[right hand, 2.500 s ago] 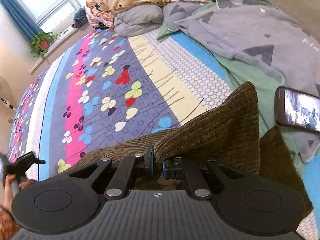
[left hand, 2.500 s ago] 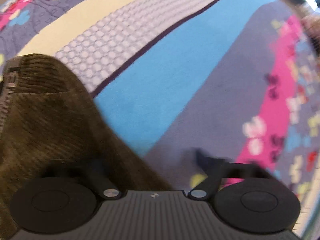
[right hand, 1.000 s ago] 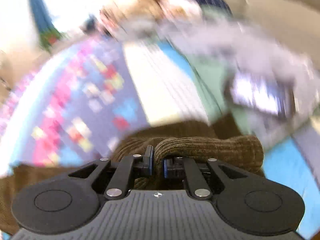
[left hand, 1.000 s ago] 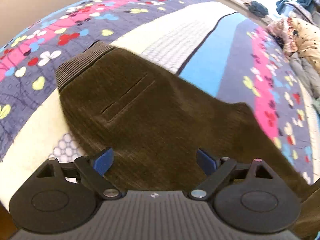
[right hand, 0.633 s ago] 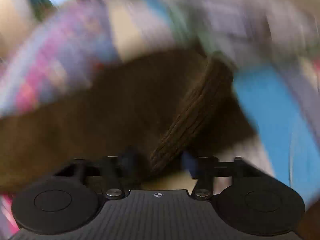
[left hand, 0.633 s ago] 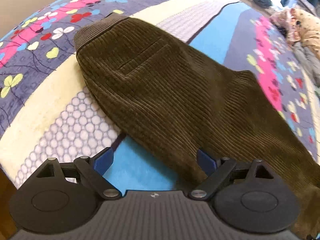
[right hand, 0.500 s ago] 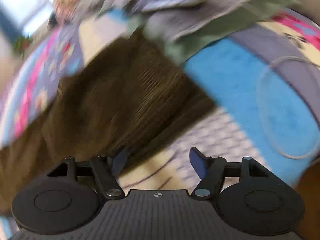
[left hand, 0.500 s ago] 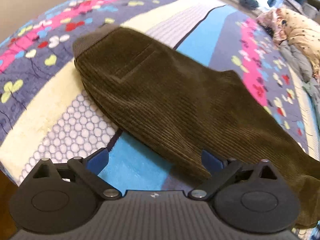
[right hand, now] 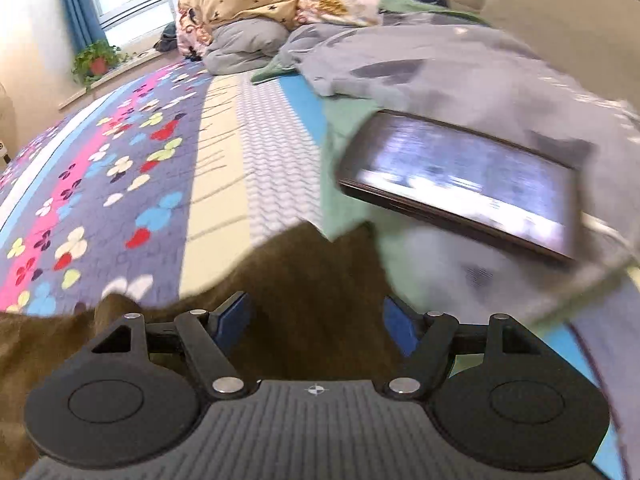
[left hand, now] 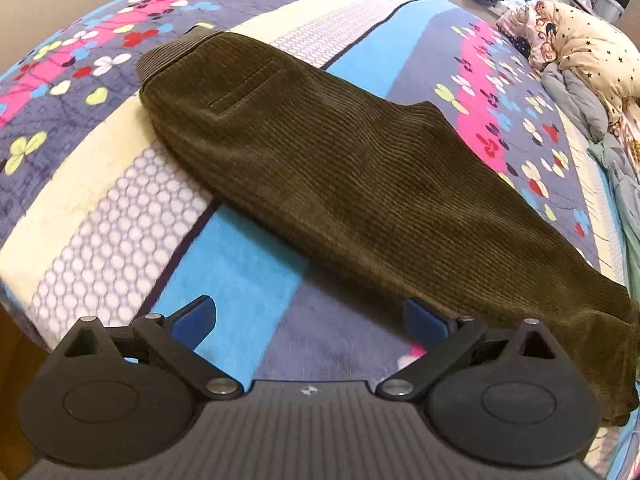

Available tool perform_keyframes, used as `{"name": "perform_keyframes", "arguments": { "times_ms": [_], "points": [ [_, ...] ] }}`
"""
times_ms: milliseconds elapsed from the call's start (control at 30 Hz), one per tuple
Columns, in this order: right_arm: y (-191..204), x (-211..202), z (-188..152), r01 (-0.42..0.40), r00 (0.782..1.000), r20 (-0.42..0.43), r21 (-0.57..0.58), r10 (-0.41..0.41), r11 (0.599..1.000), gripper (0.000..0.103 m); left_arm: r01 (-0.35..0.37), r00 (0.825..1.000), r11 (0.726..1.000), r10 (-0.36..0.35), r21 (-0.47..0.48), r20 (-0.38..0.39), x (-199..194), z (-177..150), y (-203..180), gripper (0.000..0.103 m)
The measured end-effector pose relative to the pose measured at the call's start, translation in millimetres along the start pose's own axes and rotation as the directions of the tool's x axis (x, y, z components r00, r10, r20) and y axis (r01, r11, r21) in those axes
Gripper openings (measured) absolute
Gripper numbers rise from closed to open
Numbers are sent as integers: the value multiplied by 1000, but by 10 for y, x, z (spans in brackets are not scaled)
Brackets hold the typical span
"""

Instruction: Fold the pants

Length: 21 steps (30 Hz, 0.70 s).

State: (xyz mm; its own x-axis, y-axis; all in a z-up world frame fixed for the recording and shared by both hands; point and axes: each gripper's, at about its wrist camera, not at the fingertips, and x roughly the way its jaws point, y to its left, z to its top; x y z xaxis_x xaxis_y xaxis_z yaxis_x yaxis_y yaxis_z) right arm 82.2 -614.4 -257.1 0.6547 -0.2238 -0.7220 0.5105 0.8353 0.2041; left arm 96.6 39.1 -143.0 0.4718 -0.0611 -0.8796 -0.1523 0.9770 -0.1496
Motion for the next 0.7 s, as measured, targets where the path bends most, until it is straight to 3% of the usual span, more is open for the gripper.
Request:
{"name": "perform_keyframes", "arguments": {
  "times_ms": [33,67,133,167,233,400,567,700],
  "points": [
    [57,118,15,18,1000,-17,-6,-18,1000,75,3,1000,1000,-3,-6,-2,-23,-24,9,101],
    [115,206,0,30,999,-30,-26,-31,999,67,9,1000,1000,-9,-9,-4,-41,-54,12,101],
    [285,244,-67,73,997,-12,-139,-76,988,33,13,1000,1000,-13,-9,-16,-36,-92,-18,101],
    [339,147,-146,85,996,10,-179,-85,980,25,17,1000,1000,-17,-5,-19,-21,-96,-40,101],
    [381,-8,-178,106,994,54,-225,-96,969,22,20,999,1000,-20,8,-31,48,-82,-114,101],
    [188,-348,-113,146,978,163,-96,-129,985,20,68,997,998,-68,2,-39,139,-65,-271,101],
    [63,-272,-88,163,977,138,-15,-160,986,20,56,997,998,-56,10,-49,150,-112,-301,101],
    [47,-409,-77,159,976,144,42,-164,986,20,76,995,996,-79,-55,-53,108,-66,-225,101]
  ]
}}
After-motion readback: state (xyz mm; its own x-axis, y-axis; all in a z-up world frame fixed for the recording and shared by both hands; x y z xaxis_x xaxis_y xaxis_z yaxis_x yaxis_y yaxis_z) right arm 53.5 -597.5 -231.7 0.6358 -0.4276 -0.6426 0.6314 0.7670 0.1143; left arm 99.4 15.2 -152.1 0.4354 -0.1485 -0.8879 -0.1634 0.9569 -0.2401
